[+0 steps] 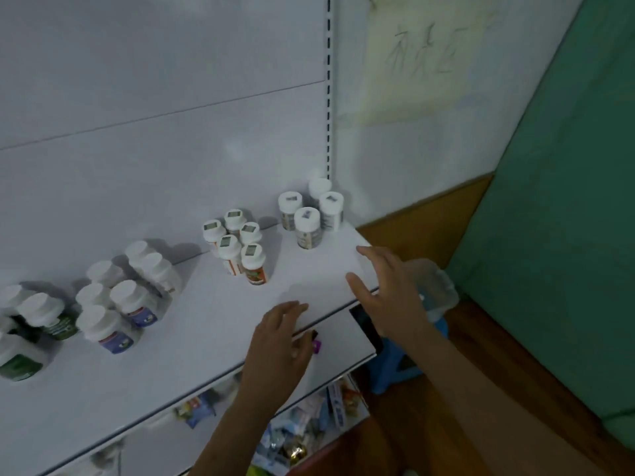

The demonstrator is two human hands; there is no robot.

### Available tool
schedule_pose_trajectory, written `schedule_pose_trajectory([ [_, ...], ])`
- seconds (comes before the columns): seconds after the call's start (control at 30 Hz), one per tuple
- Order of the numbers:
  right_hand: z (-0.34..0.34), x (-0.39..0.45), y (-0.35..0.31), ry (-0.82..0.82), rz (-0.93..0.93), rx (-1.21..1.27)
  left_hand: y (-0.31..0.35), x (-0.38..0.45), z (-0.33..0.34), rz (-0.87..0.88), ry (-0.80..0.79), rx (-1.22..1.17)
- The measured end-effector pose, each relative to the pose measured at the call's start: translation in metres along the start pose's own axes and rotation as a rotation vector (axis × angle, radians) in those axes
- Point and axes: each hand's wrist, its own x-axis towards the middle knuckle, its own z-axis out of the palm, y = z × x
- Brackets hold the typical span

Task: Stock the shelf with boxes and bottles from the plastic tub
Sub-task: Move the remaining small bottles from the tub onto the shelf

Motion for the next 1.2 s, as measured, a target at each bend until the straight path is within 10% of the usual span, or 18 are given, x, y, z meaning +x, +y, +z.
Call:
schedule_pose_trajectory([
  [0.5,-0.233,0.003,0.214,0.107,0.198,-0.174,0.211,0.122,0.215,0.290,-0.354,-0.110],
  [0.93,-0.243,0.090,0.359,-0.050,0.267,-0.169,0.199,0.201,0.344,0.044,-0.442,-0.088],
  [1.2,-0.184,0.182,0.448,-0.287,0.404,-0.161,0.118,0.277,0.418,-0.410,-0.511,-0.167],
])
